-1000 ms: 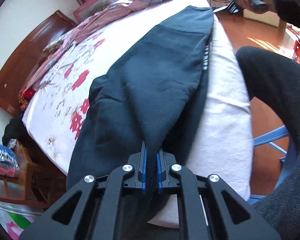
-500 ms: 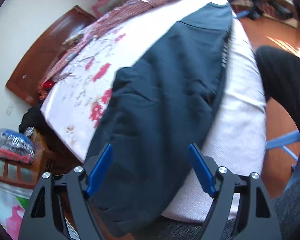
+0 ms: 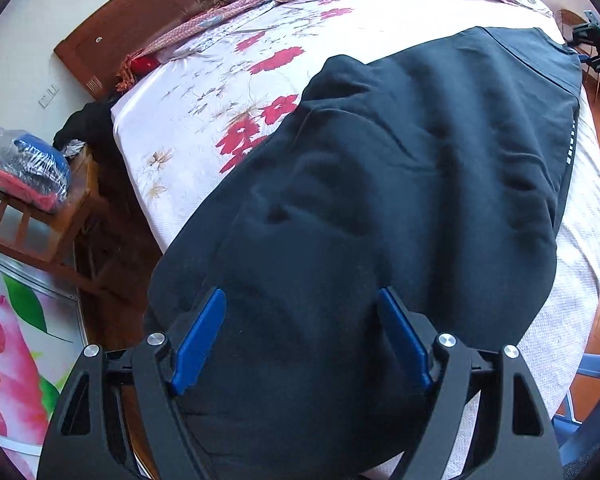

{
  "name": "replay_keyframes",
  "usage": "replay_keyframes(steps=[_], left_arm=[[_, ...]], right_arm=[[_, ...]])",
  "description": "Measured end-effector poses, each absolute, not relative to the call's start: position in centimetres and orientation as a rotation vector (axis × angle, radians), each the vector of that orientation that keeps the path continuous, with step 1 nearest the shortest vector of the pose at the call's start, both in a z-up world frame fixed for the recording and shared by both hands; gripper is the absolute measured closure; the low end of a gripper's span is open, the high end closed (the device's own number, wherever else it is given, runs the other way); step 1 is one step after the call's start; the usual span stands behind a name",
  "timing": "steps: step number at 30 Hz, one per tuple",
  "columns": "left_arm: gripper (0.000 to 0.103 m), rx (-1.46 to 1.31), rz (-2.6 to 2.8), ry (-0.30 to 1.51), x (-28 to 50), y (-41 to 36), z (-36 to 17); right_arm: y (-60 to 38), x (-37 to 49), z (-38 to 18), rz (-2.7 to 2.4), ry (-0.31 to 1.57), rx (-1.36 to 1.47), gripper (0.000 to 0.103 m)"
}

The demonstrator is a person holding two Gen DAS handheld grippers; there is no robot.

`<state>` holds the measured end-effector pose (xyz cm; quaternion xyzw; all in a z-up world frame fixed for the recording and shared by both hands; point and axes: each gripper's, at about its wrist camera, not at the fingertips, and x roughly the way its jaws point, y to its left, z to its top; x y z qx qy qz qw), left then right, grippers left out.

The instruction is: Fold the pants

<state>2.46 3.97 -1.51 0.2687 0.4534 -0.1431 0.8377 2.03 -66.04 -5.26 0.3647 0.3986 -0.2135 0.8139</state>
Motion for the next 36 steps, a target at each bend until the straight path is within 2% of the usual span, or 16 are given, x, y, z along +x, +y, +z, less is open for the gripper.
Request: replay_keyframes(steps=[1,6,9,10,13,15,16,18,19,20,26,32,33,34,36], left_arm=[[0.023,0.568,-0.299,0.963,2.6,3.9,-1.7],[0.017,0.551,-0.296,0.973,3.1,4.6,-2.1],[0.017,0.553,-0.298,0.972,3.2,4.7,-2.1],[0.016,0.545,-0.298,0.973,3.3,4.7,-2.2],[0.013,0.515,-0.298,0.978,3.7,5.0,-2.5],[0.013,0.51,-0.302,0.978,3.8,5.2,-2.5],[0.013,0.507,-0.302,0.978,3.8,5.2,-2.4],[0.013,0.502,-0.297,0.979,3.7,5.2,-2.4],[0.013,0.502,-0.293,0.977,3.7,5.1,-2.5],[0.013,0.505,-0.291,0.976,3.7,5.1,-2.5],[0.012,0.537,-0.276,0.971,3.5,4.6,-2.0],[0.013,0.546,-0.246,0.936,2.7,4.1,0.0],[0.013,0.537,-0.246,0.931,2.6,4.0,0.4],[0.013,0.524,-0.246,0.925,2.5,3.9,0.9],[0.013,0.496,-0.243,0.907,2.6,3.9,1.8]], right_arm=[[-65.3,2.5,-4.6,-0.451,0.86,0.685,0.09],[-59.9,4.1,0.4,-0.491,0.799,0.187,0.092],[-60.1,4.4,1.4,-0.557,0.797,0.072,0.092],[-61.2,4.4,0.6,-0.582,0.821,0.082,0.092],[-66.3,4.7,-4.4,-0.561,0.931,0.354,0.092],[-66.9,4.5,-5.7,-0.544,0.917,0.473,0.092],[-67.4,3.5,-5.2,-0.548,0.849,0.546,0.09],[-68.8,1.1,-5.1,-0.563,0.751,0.723,0.077],[-69.5,0.1,-5.6,-0.567,0.749,0.807,0.06],[-70.1,-0.7,-6.2,-0.538,0.739,0.879,0.057],[-71.6,-2.3,-9.4,-0.426,0.653,1.112,0.056],[-69.5,1.0,-7.5,-0.36,0.677,0.925,0.058],[-69.4,1.7,-7.5,-0.367,0.709,0.894,0.063],[-69.4,2.1,-7.5,-0.374,0.724,0.881,0.074],[-69.3,2.1,-6.9,-0.383,0.725,0.88,0.083]])
